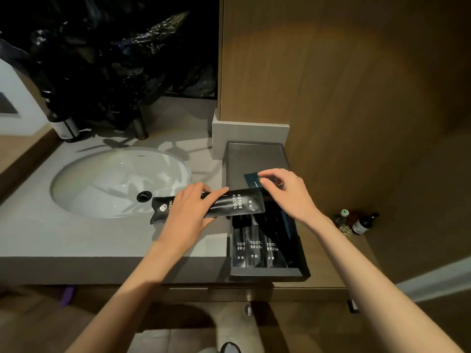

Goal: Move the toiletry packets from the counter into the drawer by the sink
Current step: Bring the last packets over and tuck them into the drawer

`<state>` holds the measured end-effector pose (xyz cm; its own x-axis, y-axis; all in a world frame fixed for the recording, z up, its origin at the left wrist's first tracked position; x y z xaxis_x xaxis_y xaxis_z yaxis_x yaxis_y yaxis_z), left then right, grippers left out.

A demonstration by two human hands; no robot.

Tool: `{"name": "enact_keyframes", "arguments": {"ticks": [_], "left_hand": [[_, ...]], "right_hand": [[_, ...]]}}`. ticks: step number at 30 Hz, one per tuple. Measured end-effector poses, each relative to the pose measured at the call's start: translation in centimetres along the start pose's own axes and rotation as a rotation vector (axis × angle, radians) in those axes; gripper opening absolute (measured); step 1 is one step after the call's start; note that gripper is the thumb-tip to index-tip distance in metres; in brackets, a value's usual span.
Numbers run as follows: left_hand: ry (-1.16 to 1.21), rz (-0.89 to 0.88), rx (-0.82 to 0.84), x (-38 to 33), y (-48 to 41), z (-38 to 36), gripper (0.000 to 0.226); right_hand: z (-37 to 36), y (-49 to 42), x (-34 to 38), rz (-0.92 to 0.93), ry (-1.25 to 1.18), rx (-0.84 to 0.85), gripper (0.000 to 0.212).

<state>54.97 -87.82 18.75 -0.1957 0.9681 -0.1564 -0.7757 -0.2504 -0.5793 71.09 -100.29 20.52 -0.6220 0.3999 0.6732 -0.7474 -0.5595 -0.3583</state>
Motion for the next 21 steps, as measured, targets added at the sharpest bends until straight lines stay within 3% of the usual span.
{"name": "enact_keyframes", "arguments": {"ticks": [5, 12, 16, 21], "left_hand": [[-0.039, -0.201, -0.023, -2.0, 0.3, 1.6, 0.076], [-0.061, -0.344, -0.043, -5.0, 0.7, 2.3, 0.087], [0.122, -0.127, -0.088, -5.1, 0.6, 2.8, 0.095], [0.629, 0.497, 0.038, -3.3, 2.8, 0.6, 0.088]], "right_hand": [[-1.7, 4.7, 3.0, -0.054, -0.069, 0.276, 0.020], [-1.2, 9.5, 2.1, -0.299, -0.234, 0.255, 0.007], [1.0, 11.7, -0.4, -0.458, -0.324, 0.055, 0.011], [3.6, 14.5, -3.6, -0.627, -0.478, -0.209, 0.006]]}}
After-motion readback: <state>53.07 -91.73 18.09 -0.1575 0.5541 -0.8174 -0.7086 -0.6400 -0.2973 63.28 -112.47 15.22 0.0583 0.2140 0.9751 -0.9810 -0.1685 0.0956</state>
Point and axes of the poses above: each hand's wrist, its own y-axis away from the middle knuckle, its own z-axis out of the back of the hand, x = y × z, the point moved 9 cm from there along -y, towards the middle knuckle, and after that the axes turned 12 degrees about -x, right-handed, at the moved point
